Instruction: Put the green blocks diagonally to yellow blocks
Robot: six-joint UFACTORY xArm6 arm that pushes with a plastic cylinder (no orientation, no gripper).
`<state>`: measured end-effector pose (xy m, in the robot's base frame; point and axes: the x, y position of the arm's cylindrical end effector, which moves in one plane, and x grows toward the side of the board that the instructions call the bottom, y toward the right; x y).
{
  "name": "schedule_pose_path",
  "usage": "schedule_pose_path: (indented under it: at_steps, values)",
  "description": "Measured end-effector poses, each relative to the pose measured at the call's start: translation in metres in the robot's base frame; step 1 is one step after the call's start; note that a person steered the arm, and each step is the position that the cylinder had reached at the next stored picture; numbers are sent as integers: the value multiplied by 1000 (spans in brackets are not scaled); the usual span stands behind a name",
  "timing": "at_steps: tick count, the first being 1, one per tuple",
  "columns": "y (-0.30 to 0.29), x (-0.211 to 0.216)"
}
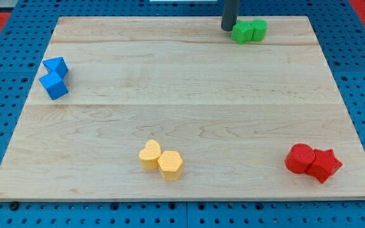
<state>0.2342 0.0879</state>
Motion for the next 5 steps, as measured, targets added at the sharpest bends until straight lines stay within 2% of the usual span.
schedule_pose_path:
  at_steps: [1,2,5]
  values:
    - [-14,21]
    - [-1,31]
    - [77,31]
